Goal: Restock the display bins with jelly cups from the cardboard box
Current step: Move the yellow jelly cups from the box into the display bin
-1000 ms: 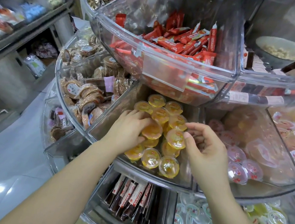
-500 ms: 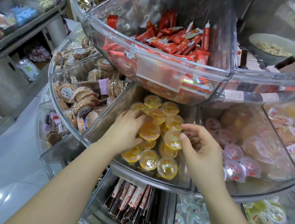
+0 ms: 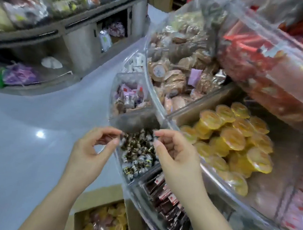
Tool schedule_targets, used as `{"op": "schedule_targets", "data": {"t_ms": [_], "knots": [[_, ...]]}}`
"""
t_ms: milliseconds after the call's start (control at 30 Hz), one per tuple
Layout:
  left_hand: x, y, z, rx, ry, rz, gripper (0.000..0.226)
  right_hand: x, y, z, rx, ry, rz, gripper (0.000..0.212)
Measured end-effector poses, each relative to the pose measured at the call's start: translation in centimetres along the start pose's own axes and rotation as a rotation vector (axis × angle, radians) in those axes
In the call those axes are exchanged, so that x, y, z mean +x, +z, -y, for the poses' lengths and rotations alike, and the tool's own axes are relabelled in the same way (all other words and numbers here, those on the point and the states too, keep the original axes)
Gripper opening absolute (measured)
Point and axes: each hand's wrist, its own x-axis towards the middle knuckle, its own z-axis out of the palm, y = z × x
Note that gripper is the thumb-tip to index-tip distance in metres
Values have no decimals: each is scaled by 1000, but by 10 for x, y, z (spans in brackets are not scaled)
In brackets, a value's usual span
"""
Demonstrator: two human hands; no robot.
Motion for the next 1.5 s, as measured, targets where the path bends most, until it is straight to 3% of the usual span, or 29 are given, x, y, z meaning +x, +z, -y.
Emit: {"op": "schedule_targets", "data": {"t_ms": [100, 200, 300, 367, 500, 600, 667, 767, 833, 933, 1000, 1067, 1133, 1200, 1300, 1400, 1500], "knots": [[-53, -35, 72, -13, -255, -155, 37, -20, 80, -30, -7, 59, 291, 18], [-115, -48, 159, -27, -521, -195, 36, -54, 152, -102, -117, 230, 545, 19], [-178, -35, 249, 36, -722, -93, 38, -96, 203, -209, -311, 518, 770, 13], [-214, -16, 310, 82, -822, 13, 30, -123, 225, -291, -465, 672, 832, 15], [-259, 35, 432, 120, -994, 190, 26, -152, 254, -437, -846, 744, 976, 15], [-271, 73, 518, 206, -1001, 286, 30, -154, 275, -525, -971, 648, 1044, 26], [-271, 98, 567, 281, -982, 341, 35, -154, 289, -575, -1122, 449, 1143, 38], [-272, 132, 617, 490, -978, 597, 48, -161, 301, -625, -1403, 32, 1497, 40], [-274, 144, 634, 699, -907, 805, 46, -166, 301, -644, -1476, -153, 1643, 38], [-277, 150, 649, 1003, -607, 1008, 39, -165, 301, -659, -1406, -186, 1609, 38], [-275, 150, 656, 1080, -454, 1016, 37, -160, 301, -662, -1363, -90, 1586, 38], [-269, 148, 661, 1087, -410, 983, 33, -156, 301, -662, -1318, -15, 1556, 37], [-263, 146, 661, 1040, -460, 911, 30, -156, 301, -660, -1220, 124, 1447, 39], [-261, 144, 659, 950, -520, 803, 28, -157, 301, -656, -1023, 373, 1236, 50], [-259, 142, 654, 678, -657, 516, 16, -160, 303, -651, -808, 617, 984, 65], [-252, 145, 654, 181, -925, 199, 16, -164, 306, -653, -781, 677, 833, 73], [-246, 151, 658, -18, -1028, 117, 31, -166, 310, -657, -826, 680, 802, 75]]}}
